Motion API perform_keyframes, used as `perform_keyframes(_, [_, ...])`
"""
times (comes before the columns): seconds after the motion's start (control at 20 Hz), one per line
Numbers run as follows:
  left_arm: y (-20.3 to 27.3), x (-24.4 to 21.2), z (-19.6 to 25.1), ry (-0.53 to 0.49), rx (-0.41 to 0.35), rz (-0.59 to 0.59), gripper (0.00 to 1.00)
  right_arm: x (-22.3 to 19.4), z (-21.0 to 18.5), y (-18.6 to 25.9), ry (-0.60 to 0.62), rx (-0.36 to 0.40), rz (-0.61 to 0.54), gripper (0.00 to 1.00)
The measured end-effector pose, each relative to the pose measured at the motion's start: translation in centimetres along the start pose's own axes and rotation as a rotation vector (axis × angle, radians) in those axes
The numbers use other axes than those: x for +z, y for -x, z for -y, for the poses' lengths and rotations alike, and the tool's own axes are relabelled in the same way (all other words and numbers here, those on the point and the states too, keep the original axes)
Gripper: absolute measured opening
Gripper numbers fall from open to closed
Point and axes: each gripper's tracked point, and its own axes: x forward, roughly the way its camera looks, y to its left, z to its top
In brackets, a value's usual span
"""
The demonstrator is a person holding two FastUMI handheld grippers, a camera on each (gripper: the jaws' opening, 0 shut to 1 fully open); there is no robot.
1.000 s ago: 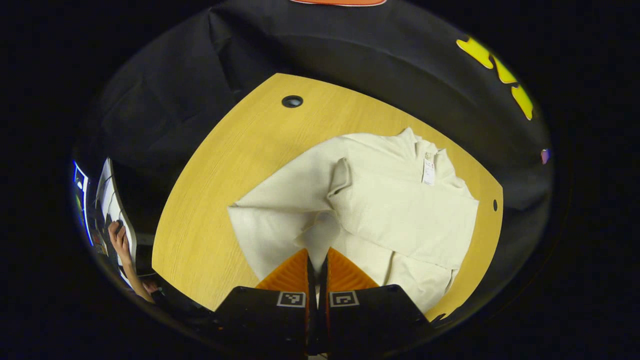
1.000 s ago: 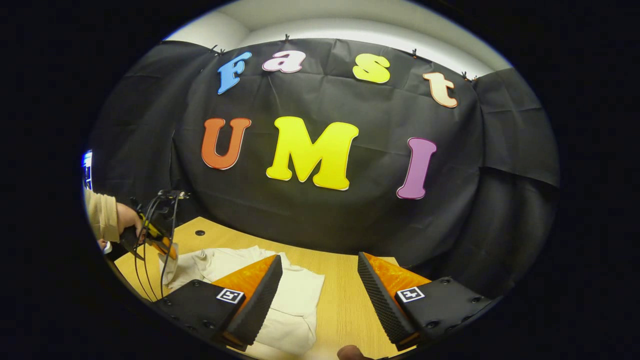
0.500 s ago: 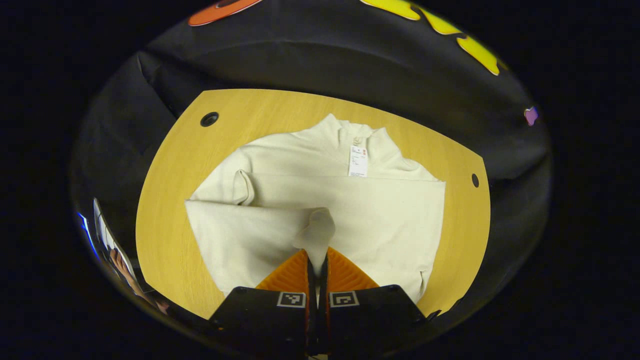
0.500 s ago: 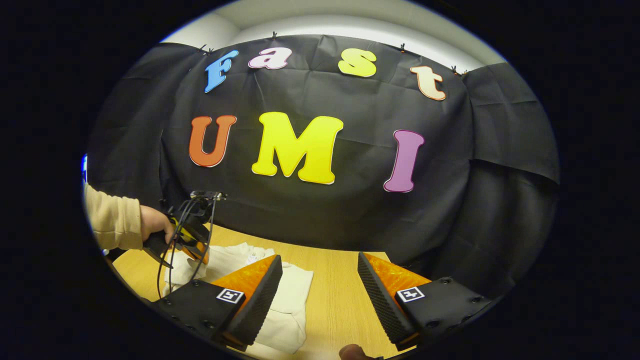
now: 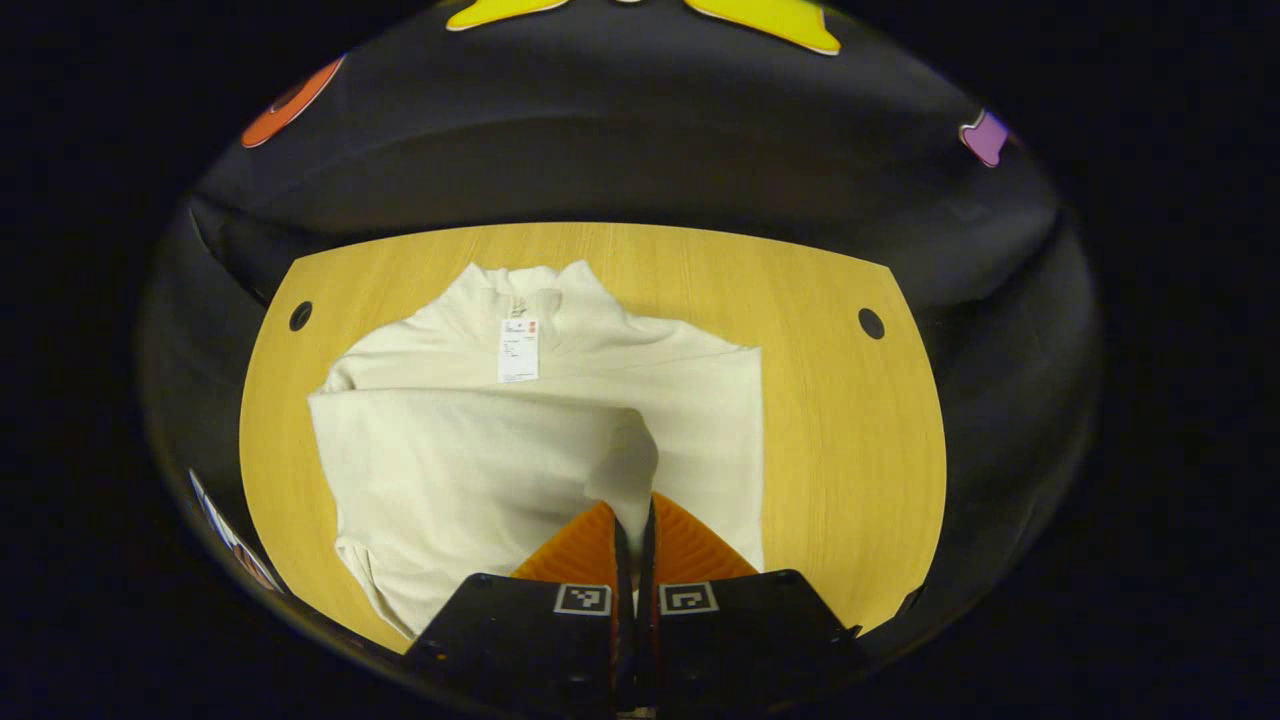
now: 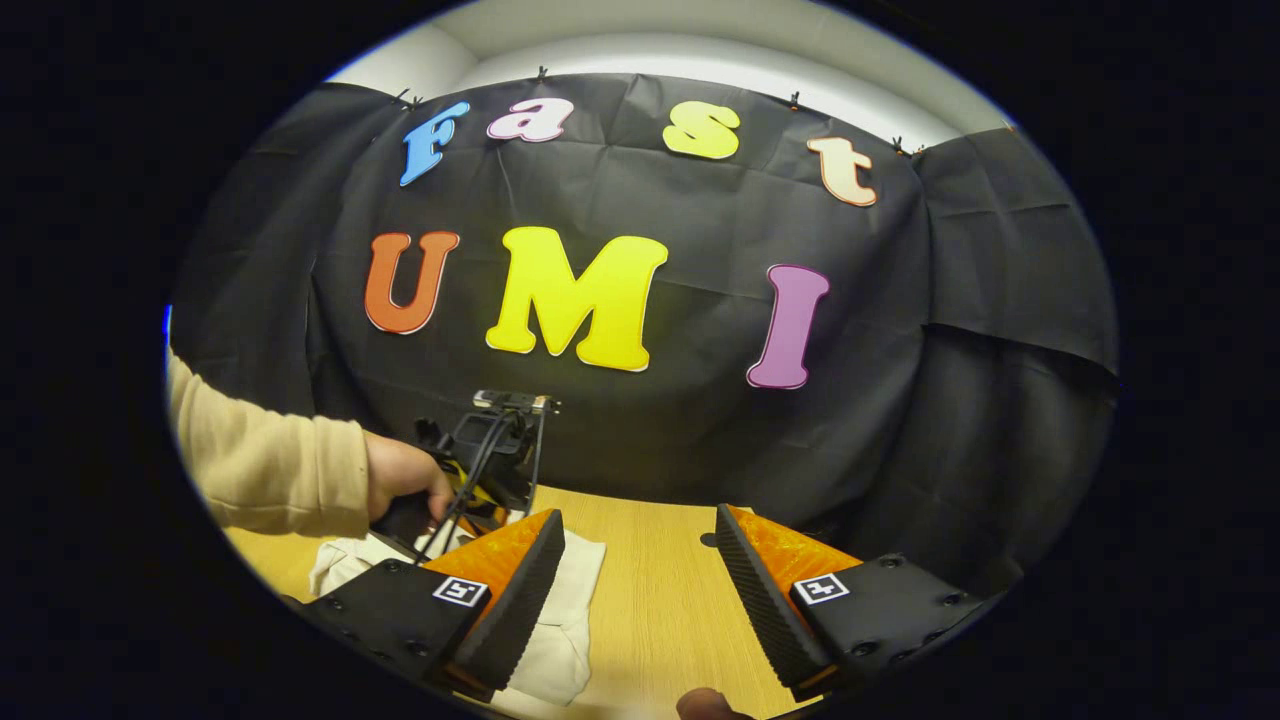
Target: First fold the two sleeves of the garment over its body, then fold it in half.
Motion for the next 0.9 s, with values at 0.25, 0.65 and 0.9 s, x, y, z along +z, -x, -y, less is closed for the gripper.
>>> perform_keyframes(0.25, [0.8, -0.3, 5.1, -0.049, 0.002, -0.022, 0.06, -0.4, 0.6, 0.3, 0.004, -0.013, -0.004, 0.95])
perform_keyframes(0.65, [-1.4, -1.8, 7.2, 0.035, -0.036, -0.030, 0.21, -0.6, 2.2, 0.9, -0.018, -0.053, -0.001, 0.95])
perform_keyframes(0.9, [-1.2, -2.1, 7.2, 0.037, -0.039, -0.015, 1.00, -0.6, 1.9, 1.3, -0.014, -0.053, 0.002, 0.94])
